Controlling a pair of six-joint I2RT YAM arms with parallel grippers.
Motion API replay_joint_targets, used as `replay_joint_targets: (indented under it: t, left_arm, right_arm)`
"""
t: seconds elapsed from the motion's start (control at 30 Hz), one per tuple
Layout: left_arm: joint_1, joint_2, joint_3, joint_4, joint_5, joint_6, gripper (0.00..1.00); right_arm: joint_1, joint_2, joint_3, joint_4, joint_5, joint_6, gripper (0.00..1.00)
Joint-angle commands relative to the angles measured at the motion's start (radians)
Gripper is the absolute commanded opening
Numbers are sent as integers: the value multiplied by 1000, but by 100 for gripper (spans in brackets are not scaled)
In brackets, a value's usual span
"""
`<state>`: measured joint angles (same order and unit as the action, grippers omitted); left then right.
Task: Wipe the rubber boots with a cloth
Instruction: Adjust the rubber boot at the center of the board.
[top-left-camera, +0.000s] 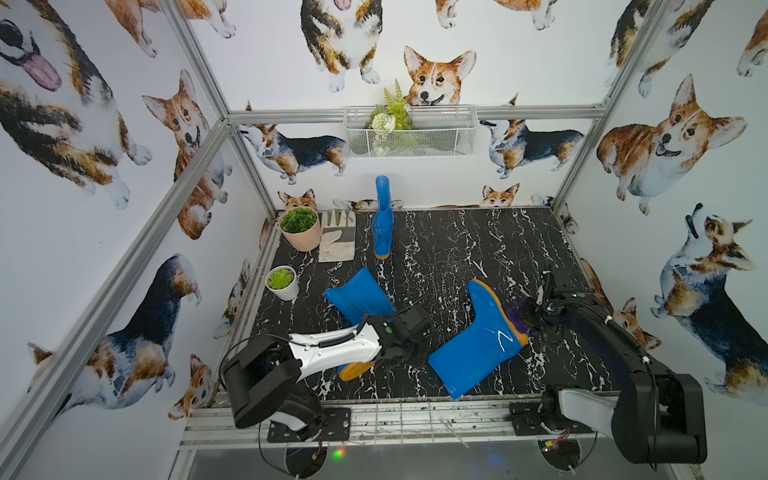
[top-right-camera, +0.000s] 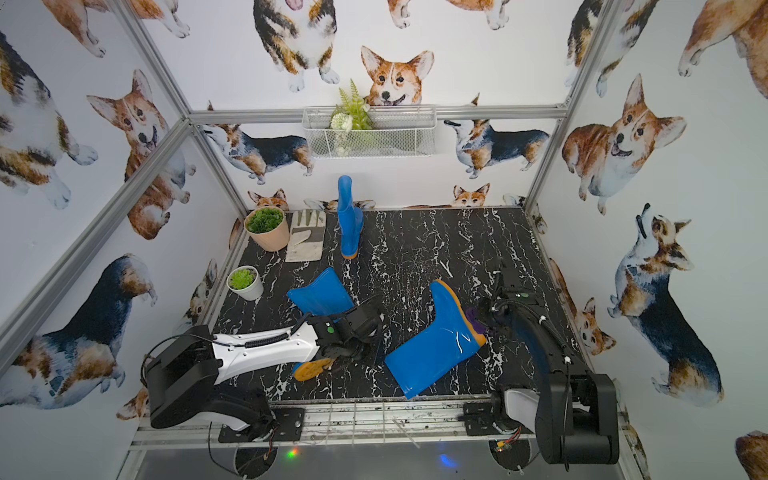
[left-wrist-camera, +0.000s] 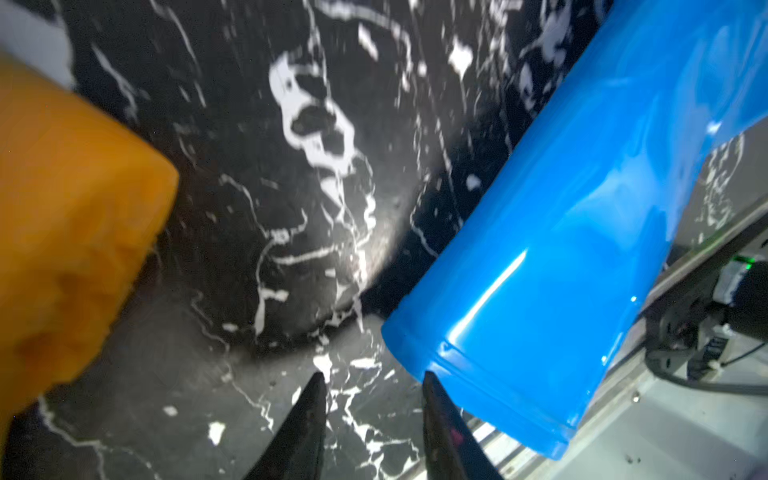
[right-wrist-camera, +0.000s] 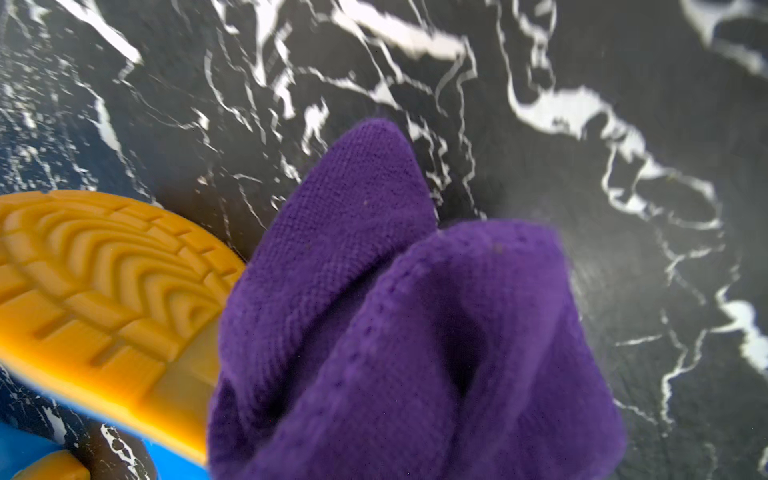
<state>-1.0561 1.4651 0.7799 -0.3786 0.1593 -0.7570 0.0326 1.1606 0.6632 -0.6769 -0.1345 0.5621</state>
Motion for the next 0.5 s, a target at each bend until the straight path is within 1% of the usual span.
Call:
replay_joint_targets:
  t: [0.0, 0.07, 0.13, 0.3, 0.43, 0.47]
  left_arm:
    - [-13, -16, -35, 62, 90, -26, 43]
    - [-23, -3, -40, 109, 116, -28, 46]
    - [-28, 30, -48, 183, 168, -36, 48]
    - [-8, 175, -15, 313, 250, -43, 47]
    - [44, 229, 61, 300, 232, -5, 46]
    - [67, 233, 107, 284, 223, 12, 45]
  right_arm:
    - [1, -16, -45, -28, -42, 53, 0]
    - [1, -16, -55, -26, -37, 53, 0]
    - [1, -13, -55, -30, -32, 51, 0]
    - [1, -11, -51, -39, -31, 59, 0]
    - [0, -23, -48, -48, -33, 66, 0]
    - [-3, -30, -48, -50, -31, 70, 0]
